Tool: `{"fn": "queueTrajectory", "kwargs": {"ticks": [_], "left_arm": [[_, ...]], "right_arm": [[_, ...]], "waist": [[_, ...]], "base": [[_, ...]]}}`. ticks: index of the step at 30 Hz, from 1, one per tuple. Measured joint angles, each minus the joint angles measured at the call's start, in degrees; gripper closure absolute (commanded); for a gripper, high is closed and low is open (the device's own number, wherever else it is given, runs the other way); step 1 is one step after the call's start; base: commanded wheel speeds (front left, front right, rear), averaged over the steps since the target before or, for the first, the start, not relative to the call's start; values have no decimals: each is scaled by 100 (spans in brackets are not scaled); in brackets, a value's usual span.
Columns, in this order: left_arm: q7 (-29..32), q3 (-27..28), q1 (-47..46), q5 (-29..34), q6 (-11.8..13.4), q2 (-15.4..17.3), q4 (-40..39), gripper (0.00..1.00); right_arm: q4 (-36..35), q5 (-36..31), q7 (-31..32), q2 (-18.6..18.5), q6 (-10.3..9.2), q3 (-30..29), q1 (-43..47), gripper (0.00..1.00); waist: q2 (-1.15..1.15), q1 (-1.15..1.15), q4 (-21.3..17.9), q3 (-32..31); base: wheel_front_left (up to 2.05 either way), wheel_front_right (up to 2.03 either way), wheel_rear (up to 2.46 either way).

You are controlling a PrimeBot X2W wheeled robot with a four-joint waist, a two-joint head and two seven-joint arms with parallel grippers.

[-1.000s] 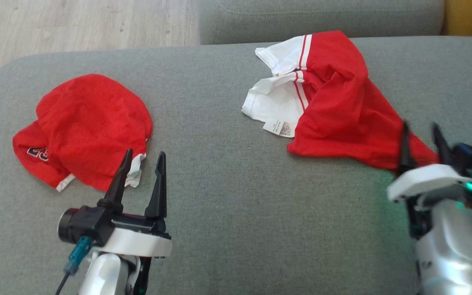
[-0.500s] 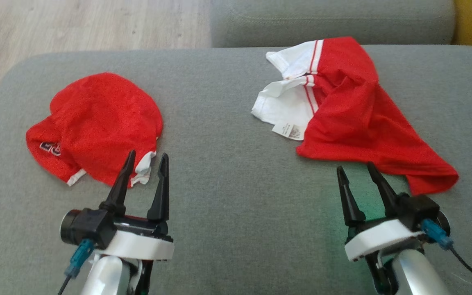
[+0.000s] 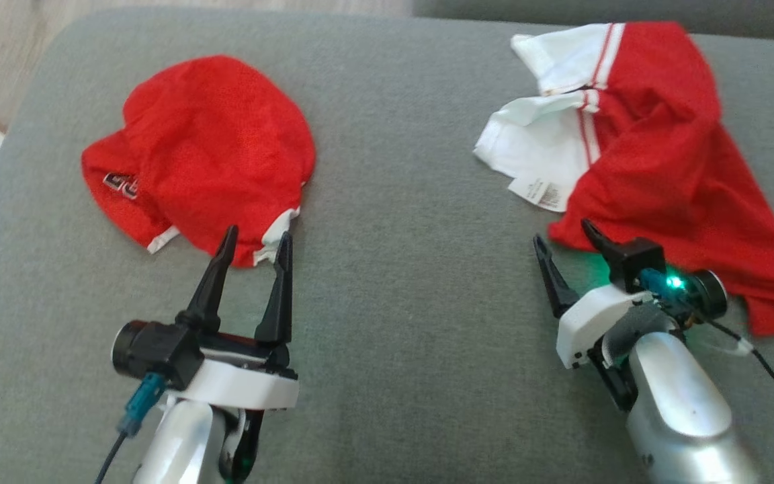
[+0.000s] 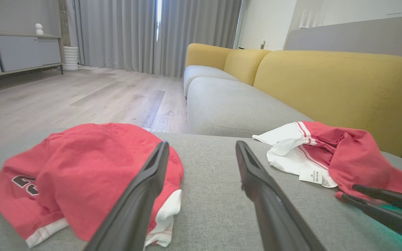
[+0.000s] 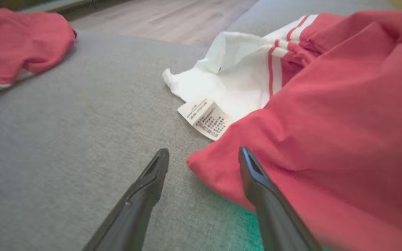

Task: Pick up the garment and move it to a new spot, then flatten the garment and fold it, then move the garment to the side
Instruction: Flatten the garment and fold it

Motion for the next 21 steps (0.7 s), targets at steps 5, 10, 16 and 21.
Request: {"fn": "queueTrajectory", "kwargs": {"ticks": [5,10,16,21], "left_arm": [[1,-55,-61,-36,0,-3,10,0],[0,-32,-61,-36,0,-4,37,0],[1,73,-48,-29,0,-5,57,0],[0,87,-17,-24,0,-5,49,0]], "right_arm": [[532,-216,185,-1,0,-223,-342,100],[777,-104,96,-3,0,-153,-622,100],[611,85,-54,-9,0,-564,-612,100],[-59,222,353,-757,0,-1207,-717,100]], "waist": [[0,-1,198,192],[0,-1,142,196],[0,-1,-149,12],[0,-2,-408,-162]], "base": [[0,0,0],[0,0,0],[0,0,0],[0,0,0]]}}
